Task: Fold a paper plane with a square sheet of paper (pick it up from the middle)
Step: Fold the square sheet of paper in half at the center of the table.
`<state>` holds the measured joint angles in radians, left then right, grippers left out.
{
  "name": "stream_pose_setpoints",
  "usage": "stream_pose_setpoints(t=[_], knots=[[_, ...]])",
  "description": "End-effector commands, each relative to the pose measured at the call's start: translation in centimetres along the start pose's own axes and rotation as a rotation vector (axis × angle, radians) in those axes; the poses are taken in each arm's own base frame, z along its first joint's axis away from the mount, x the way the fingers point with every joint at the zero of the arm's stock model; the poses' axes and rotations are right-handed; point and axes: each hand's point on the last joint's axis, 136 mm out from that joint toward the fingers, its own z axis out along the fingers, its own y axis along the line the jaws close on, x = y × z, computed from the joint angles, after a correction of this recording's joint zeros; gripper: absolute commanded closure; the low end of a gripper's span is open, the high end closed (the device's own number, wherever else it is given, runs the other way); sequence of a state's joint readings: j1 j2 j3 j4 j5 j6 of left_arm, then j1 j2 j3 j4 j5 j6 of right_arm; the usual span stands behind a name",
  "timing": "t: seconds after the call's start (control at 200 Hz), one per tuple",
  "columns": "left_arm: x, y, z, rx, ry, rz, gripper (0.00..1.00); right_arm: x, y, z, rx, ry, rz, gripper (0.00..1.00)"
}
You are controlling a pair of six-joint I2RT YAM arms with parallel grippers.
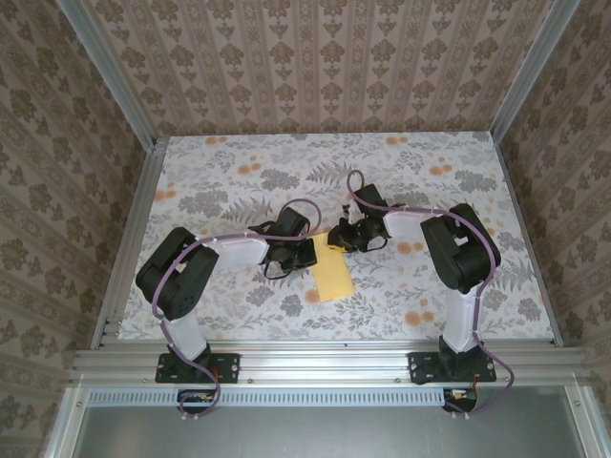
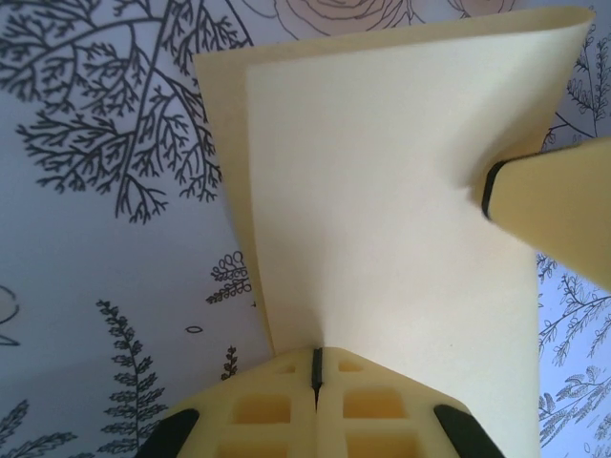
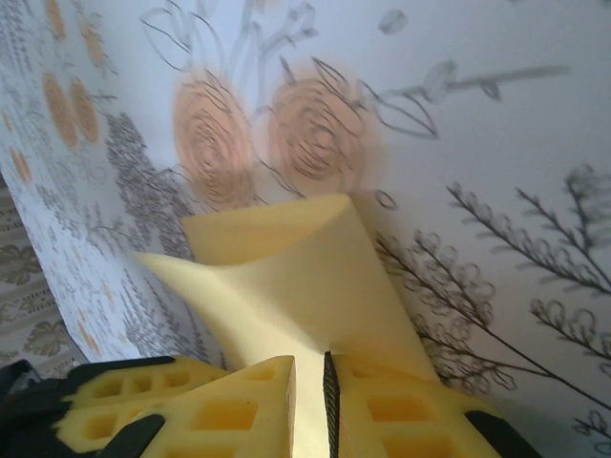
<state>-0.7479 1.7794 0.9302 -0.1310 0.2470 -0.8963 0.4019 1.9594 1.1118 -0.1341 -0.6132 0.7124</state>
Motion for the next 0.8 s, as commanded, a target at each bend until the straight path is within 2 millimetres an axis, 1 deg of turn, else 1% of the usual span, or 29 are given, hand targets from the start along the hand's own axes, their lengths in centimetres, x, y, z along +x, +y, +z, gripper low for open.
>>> stream_pose_setpoints(t=[0.0, 0.095, 0.215, 0.3, 0.36, 0.43, 0.505, 0.57, 0.61, 0.795], knots=[[4.0, 5.7, 1.6, -0.204, 0.127, -0.015, 0.93, -2.1, 1.1, 0.0, -0.024, -0.042, -0.001, 0.82], [4.0, 5.8, 1.6, -0.207, 0.127, -0.014, 0.93, -2.5, -0.2, 0.8, 0.008, -0.048, 0.021, 0.82], [4.2, 5.9, 1.6, -0.209, 0.130, -0.013, 0.94, -3.0, -1.6, 1.2, 0.040, -0.068, 0.046, 0.82], [4.2, 5.9, 1.7, -0.210, 0.131, -0.012, 0.94, -3.1, -2.6, 1.5, 0.067, -0.063, 0.072, 0.82], [4.2, 5.9, 1.6, -0.210, 0.131, -0.011, 0.94, -3.3, -2.2, 1.5, 0.045, -0.063, 0.077, 0.82], [4.2, 5.9, 1.6, -0.212, 0.130, -0.008, 0.94, -3.8, -0.1, 0.8, -0.027, -0.086, 0.058, 0.82], [4.2, 5.9, 1.6, -0.214, 0.129, -0.008, 0.94, -4.3, 1.4, -0.2, -0.066, -0.115, 0.032, 0.82], [4.2, 5.9, 1.6, -0.214, 0.129, -0.007, 0.94, -4.6, 1.9, -0.6, -0.072, -0.130, 0.018, 0.82], [4.1, 5.8, 1.6, -0.214, 0.129, -0.007, 0.94, -4.7, 1.8, -0.6, -0.063, -0.132, 0.017, 0.82], [4.0, 5.7, 1.6, -0.212, 0.125, -0.007, 0.94, -3.8, -1.1, 0.8, 0.020, -0.094, 0.059, 0.82]])
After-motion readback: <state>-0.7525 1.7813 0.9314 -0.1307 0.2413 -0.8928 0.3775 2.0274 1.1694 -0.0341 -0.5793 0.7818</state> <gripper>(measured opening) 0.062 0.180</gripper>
